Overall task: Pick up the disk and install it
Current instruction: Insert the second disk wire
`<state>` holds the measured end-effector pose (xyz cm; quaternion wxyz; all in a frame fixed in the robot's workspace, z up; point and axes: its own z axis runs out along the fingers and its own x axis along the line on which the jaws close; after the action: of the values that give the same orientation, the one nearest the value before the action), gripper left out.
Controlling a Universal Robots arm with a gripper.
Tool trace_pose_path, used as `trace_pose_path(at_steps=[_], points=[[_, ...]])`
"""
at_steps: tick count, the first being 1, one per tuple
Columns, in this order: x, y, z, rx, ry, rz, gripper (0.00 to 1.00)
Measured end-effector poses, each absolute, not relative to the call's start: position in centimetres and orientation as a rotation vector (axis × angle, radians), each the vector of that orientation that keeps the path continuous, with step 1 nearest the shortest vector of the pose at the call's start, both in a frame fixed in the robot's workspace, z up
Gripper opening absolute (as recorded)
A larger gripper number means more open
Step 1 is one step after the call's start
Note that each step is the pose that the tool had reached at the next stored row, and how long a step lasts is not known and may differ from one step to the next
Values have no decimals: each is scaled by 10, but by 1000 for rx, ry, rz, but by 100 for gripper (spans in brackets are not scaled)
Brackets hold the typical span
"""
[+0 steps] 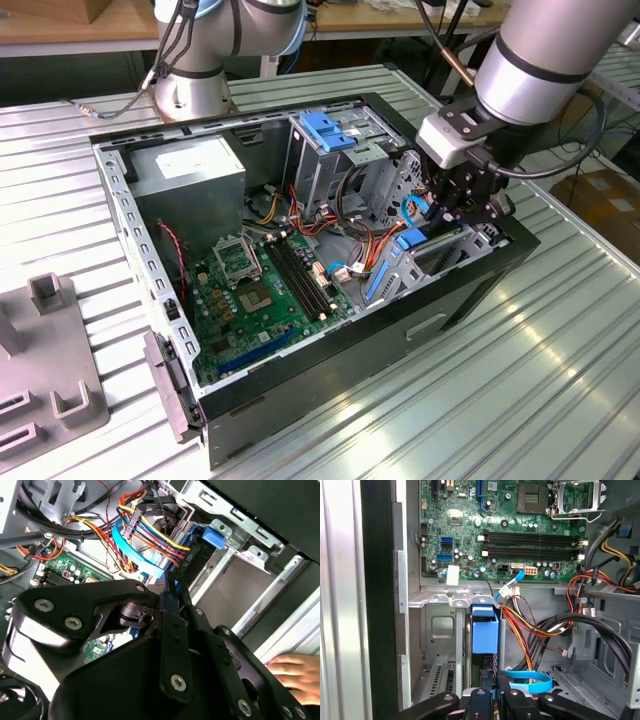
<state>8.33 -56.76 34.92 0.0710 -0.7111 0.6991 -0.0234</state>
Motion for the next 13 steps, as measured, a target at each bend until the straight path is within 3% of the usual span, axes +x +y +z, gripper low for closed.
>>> trace_pose_path(at_steps=[13], points=[[83, -568, 345, -2133, 2098, -60, 16]])
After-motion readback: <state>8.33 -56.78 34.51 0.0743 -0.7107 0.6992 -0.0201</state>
